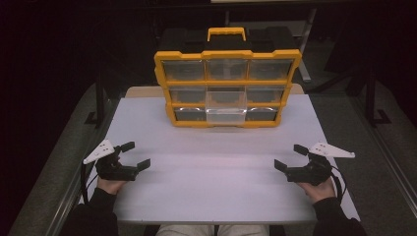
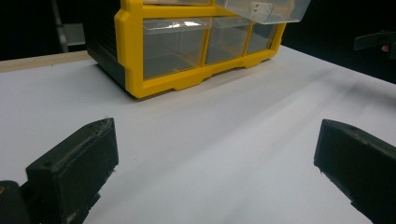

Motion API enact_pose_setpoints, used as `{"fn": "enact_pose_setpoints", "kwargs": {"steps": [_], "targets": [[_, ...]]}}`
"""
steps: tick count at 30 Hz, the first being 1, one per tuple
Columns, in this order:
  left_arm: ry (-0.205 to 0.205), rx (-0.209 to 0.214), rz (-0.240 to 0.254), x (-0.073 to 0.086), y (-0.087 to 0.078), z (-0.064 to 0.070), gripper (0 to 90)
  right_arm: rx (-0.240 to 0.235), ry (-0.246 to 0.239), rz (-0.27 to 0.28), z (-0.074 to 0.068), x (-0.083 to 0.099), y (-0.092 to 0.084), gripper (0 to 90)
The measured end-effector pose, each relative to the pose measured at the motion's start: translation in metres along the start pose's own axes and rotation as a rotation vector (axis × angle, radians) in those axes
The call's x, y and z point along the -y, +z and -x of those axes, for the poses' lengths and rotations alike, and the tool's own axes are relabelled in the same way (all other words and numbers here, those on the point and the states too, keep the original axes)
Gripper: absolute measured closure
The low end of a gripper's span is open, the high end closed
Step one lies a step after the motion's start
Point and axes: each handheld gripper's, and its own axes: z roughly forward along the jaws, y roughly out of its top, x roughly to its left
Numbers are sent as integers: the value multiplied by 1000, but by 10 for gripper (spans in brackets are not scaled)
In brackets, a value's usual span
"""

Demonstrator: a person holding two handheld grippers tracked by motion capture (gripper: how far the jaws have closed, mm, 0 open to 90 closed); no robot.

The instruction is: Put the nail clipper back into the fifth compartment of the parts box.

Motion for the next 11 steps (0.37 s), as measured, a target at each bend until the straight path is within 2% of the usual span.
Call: {"fn": "enact_pose_setpoints", "kwargs": {"steps": [11], "targets": [[1,5,1,0,1,0,0,13,24,3,3,5,-2,0]]}}
